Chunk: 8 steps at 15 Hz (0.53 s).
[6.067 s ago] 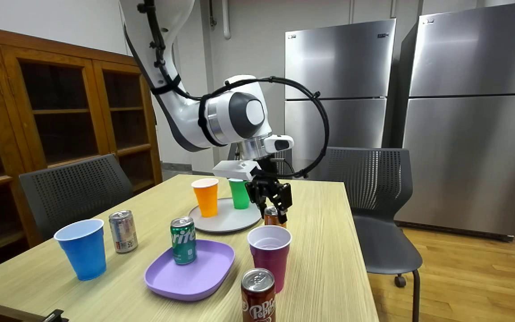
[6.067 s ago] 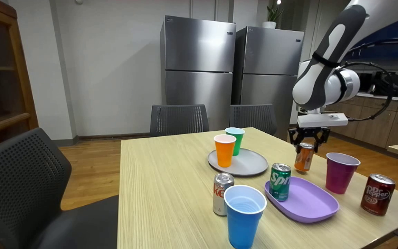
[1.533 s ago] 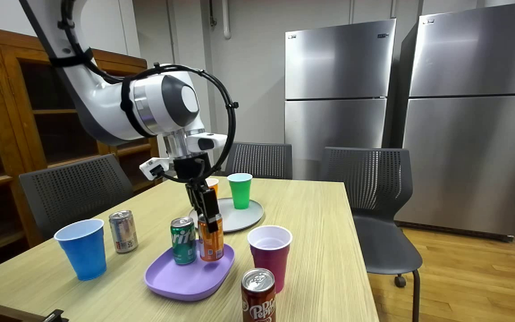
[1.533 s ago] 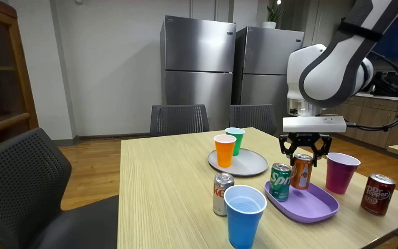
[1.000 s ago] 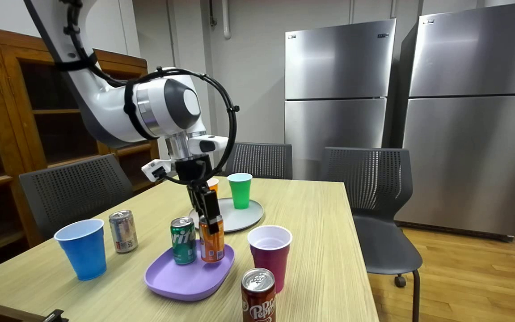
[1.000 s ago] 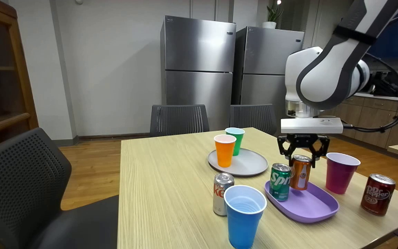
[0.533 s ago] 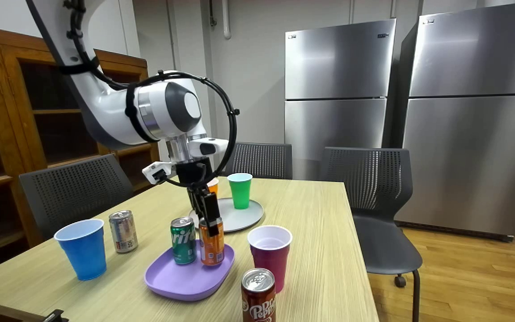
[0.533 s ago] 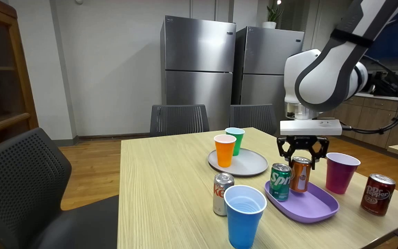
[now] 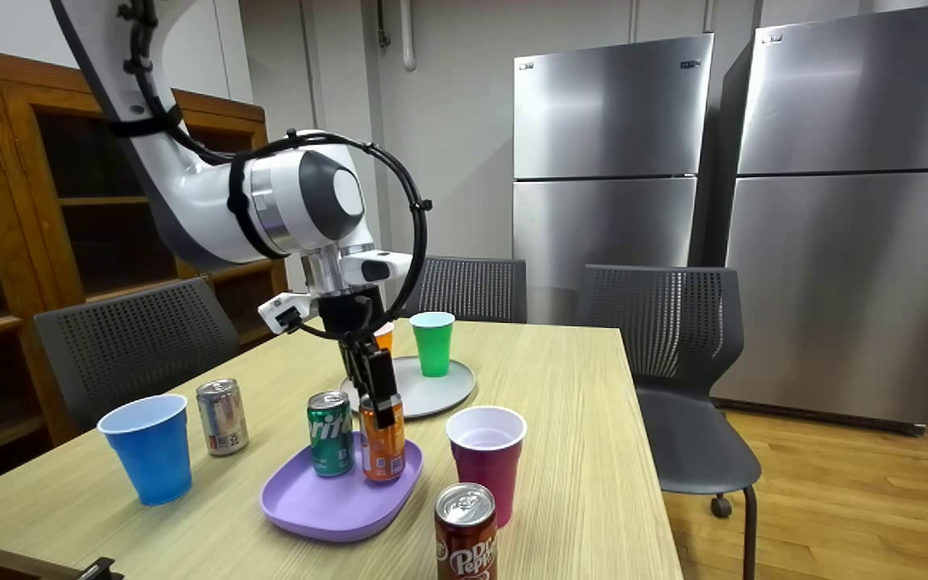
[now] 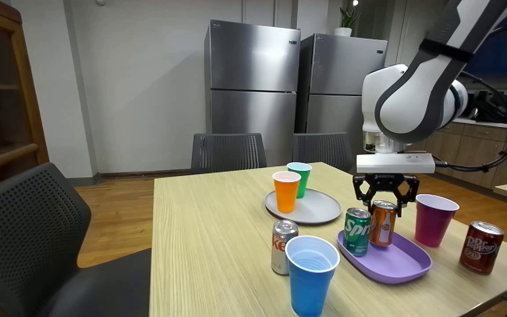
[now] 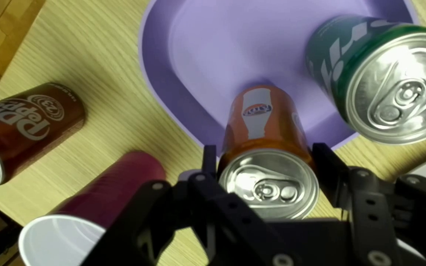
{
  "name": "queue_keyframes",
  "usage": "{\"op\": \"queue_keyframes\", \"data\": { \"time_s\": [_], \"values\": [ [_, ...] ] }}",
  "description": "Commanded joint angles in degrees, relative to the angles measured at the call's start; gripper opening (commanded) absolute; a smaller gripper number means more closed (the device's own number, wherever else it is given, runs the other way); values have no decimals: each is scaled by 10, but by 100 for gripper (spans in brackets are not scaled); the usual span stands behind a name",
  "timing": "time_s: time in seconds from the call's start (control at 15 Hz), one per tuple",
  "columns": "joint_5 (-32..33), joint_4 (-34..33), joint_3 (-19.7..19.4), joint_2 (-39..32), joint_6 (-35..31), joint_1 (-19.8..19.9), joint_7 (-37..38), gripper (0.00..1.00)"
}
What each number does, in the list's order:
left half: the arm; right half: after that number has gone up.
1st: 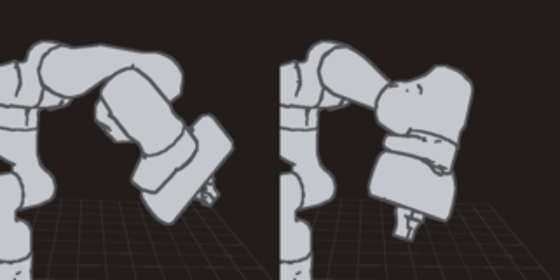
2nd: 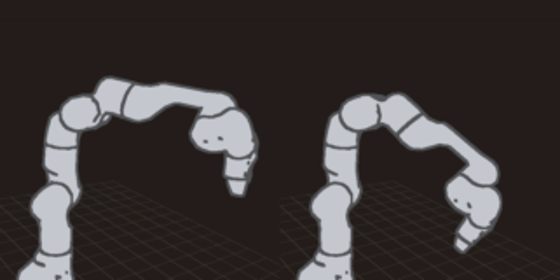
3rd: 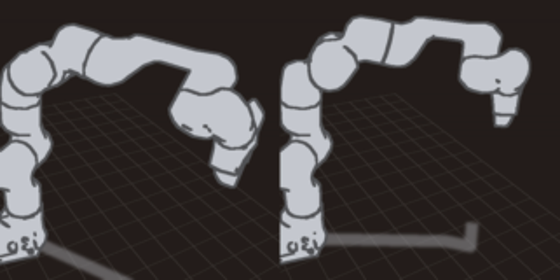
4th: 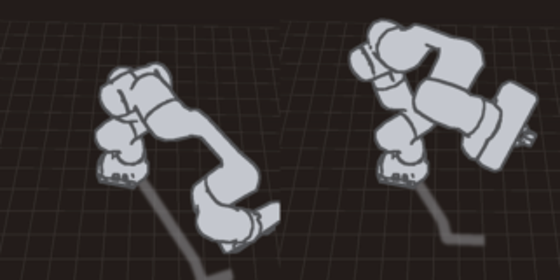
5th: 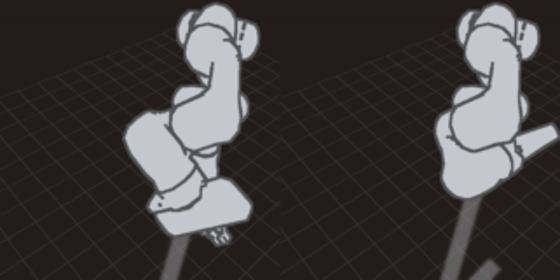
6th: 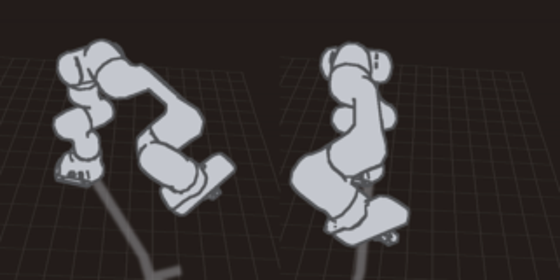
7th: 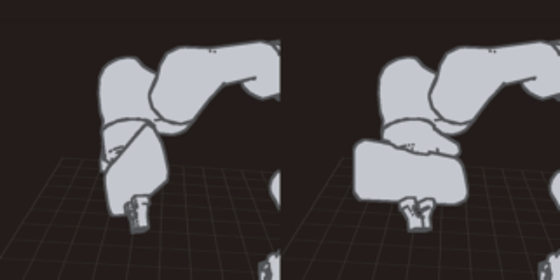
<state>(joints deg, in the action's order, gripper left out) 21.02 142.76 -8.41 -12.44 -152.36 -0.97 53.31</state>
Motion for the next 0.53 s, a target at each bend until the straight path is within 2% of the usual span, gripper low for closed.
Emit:
{"op": "queue_keyframes", "data": {
  "time_s": [0.0,0.07,0.27,0.47],
  "values": [
    [-14,-7,-4,5,14,-9,-7,91],
    [-14,-6,-5,6,14,-9,-7,90],
    [-8,-2,-9,14,14,-10,-3,100],
    [-3,5,-13,28,16,-10,0,100]
  ]
}}
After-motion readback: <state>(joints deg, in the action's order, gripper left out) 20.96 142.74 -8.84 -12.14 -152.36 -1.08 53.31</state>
